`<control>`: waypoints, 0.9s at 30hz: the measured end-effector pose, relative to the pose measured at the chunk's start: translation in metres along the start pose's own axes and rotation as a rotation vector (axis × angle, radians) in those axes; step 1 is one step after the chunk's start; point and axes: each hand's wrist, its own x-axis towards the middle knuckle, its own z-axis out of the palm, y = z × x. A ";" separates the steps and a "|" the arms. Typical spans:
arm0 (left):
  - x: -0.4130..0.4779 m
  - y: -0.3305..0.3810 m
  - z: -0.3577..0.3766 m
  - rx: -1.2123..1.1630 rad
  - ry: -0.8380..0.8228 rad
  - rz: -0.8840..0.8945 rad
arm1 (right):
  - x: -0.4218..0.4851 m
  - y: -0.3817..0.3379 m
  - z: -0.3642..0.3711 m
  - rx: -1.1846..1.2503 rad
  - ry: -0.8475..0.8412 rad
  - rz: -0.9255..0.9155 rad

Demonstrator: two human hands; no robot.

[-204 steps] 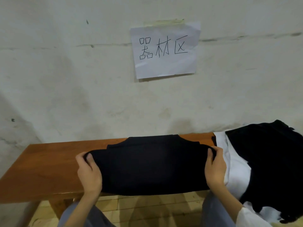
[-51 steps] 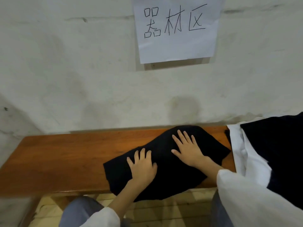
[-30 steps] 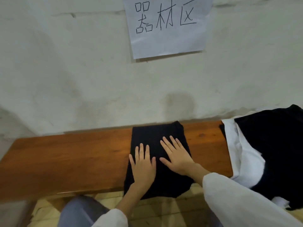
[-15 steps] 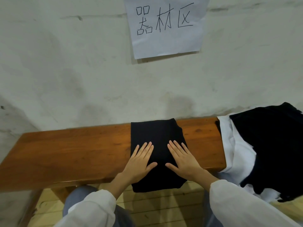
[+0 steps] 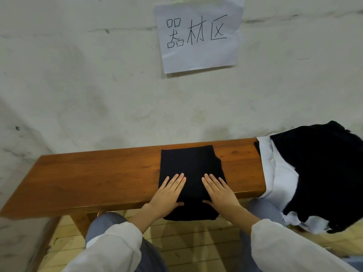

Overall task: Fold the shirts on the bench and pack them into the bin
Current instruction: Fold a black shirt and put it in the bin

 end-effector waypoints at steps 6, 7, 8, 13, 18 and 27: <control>0.000 0.001 -0.040 -0.292 -0.273 -0.034 | -0.001 0.011 -0.047 0.286 -0.261 -0.044; 0.001 -0.001 -0.050 -0.385 -0.335 -0.043 | 0.000 0.015 -0.059 0.341 -0.301 -0.036; 0.004 -0.005 -0.062 -0.464 -0.394 -0.050 | 0.002 0.018 -0.069 0.385 -0.323 -0.038; 0.031 -0.031 -0.134 -0.461 -0.545 -0.019 | 0.033 0.035 -0.138 0.459 -0.396 -0.100; 0.064 -0.051 -0.215 -0.313 -0.307 -0.070 | 0.070 0.054 -0.220 0.390 -0.231 -0.074; 0.056 -0.050 -0.262 -0.045 0.219 -0.147 | 0.075 0.055 -0.232 0.221 0.488 -0.100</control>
